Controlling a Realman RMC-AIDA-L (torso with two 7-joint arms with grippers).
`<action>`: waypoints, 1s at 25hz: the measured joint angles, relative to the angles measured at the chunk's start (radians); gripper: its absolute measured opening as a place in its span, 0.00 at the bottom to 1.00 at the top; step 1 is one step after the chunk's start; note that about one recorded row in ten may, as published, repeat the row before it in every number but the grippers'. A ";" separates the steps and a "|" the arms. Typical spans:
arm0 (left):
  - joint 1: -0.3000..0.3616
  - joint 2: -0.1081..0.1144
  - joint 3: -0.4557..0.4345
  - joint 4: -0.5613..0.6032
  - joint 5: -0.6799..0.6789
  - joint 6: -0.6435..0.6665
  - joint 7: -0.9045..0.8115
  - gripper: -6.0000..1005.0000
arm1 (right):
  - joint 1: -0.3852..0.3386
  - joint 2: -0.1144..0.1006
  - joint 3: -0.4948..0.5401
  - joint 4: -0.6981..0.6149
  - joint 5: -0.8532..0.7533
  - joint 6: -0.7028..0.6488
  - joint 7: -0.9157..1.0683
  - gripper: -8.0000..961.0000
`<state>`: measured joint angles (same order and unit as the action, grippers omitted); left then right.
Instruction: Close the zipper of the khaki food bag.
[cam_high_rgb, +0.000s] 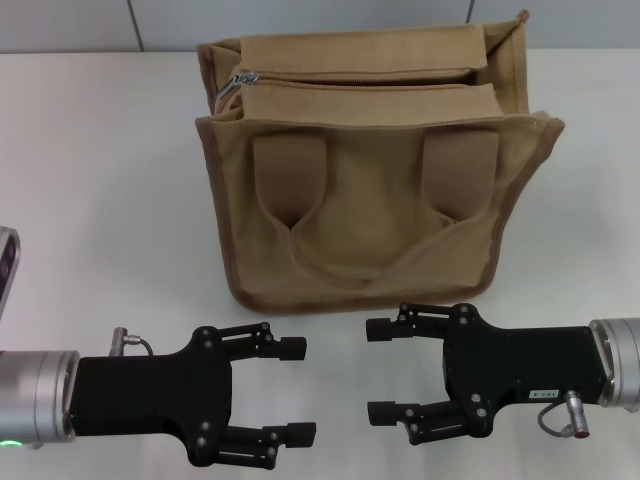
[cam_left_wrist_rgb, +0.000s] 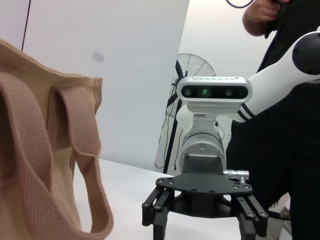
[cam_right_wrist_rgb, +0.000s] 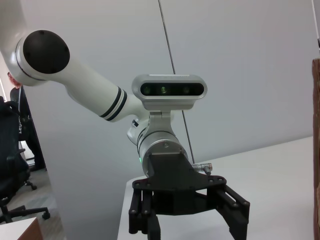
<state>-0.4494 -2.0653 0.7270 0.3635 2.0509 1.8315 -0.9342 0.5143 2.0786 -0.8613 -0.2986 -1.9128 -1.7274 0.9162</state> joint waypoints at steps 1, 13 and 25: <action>0.000 0.000 0.000 0.000 0.000 0.000 0.000 0.82 | 0.000 0.000 0.000 0.000 0.000 0.000 0.000 0.85; 0.000 0.001 -0.003 0.000 -0.004 0.000 -0.005 0.82 | -0.002 0.002 0.001 0.001 0.002 0.000 -0.008 0.85; 0.005 0.002 -0.093 0.005 -0.006 0.009 -0.003 0.81 | -0.007 0.001 0.002 0.001 0.004 0.000 -0.010 0.85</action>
<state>-0.4449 -2.0634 0.6343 0.3690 2.0446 1.8408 -0.9370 0.5075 2.0801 -0.8591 -0.2975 -1.9089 -1.7271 0.9066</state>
